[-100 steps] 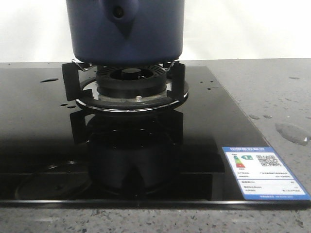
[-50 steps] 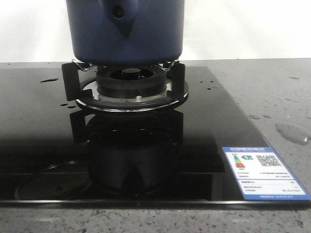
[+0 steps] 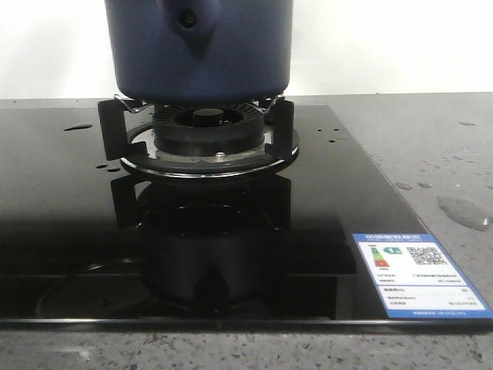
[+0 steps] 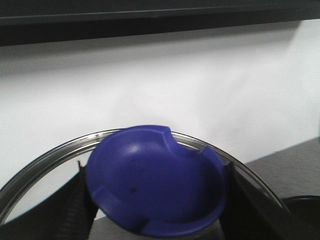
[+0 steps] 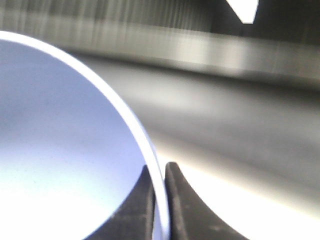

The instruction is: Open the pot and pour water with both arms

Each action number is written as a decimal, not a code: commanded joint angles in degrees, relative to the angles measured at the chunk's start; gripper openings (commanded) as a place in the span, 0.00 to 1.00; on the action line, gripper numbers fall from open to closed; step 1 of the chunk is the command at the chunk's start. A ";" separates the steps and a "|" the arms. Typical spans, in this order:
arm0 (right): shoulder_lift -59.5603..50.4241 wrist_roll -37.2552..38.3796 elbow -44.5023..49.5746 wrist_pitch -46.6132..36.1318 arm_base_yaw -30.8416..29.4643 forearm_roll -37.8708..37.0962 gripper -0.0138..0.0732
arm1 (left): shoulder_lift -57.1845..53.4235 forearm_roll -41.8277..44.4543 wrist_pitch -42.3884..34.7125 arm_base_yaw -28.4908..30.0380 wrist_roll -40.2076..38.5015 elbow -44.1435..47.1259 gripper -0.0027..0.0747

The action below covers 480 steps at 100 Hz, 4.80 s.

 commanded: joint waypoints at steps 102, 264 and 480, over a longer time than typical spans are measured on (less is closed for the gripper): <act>-2.24 9.77 3.50 71.49 -33.02 6.45 0.10 | -0.72 -7.60 4.99 -14.42 3.55 -2.36 0.47; -11.02 6.78 0.13 71.81 -33.32 9.52 0.65 | 5.90 -3.04 13.93 -16.37 3.55 -2.36 0.47; -27.49 -33.77 16.67 40.84 -28.14 56.56 0.09 | -21.79 8.72 1.85 8.42 -14.94 4.40 0.01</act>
